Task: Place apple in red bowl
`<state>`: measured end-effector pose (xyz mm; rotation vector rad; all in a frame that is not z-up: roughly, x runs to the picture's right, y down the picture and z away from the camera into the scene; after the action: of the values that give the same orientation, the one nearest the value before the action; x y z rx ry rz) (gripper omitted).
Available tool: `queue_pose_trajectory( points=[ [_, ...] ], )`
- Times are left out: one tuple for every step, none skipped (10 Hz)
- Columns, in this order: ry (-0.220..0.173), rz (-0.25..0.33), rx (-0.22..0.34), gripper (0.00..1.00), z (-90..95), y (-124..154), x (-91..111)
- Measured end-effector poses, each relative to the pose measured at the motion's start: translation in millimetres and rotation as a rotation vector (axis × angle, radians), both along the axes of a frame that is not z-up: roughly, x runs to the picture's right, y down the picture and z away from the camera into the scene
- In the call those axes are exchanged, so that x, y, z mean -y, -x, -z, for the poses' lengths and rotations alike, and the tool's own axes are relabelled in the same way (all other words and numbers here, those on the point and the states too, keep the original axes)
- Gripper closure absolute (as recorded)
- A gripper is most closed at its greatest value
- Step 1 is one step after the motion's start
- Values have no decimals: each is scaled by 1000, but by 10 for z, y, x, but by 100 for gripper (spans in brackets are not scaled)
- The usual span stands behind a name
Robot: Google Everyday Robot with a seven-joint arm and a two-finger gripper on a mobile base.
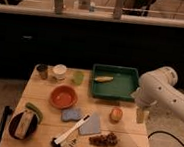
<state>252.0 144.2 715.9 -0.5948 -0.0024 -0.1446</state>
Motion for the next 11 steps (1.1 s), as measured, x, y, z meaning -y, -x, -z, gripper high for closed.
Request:
queue_pose_trajectory(
  points=[
    [1,16,12,20,-44,46,-21],
    [4,29,20,20,-58,58,-38],
    [9,47,33,20,-83,85,-60],
    [12,60,42,20,-123,124,-82],
    [16,76,55,20,-192,188,-124],
    [21,90,67,20,-250,246,-158],
    [24,106,80,20,-308,311,-188],
    [26,114,87,20,-329,322,-193],
    [28,121,92,20,-354,323,-208],
    [31,126,102,20,-416,370,-247],
    [34,131,111,20,-494,404,-304]
  ],
)
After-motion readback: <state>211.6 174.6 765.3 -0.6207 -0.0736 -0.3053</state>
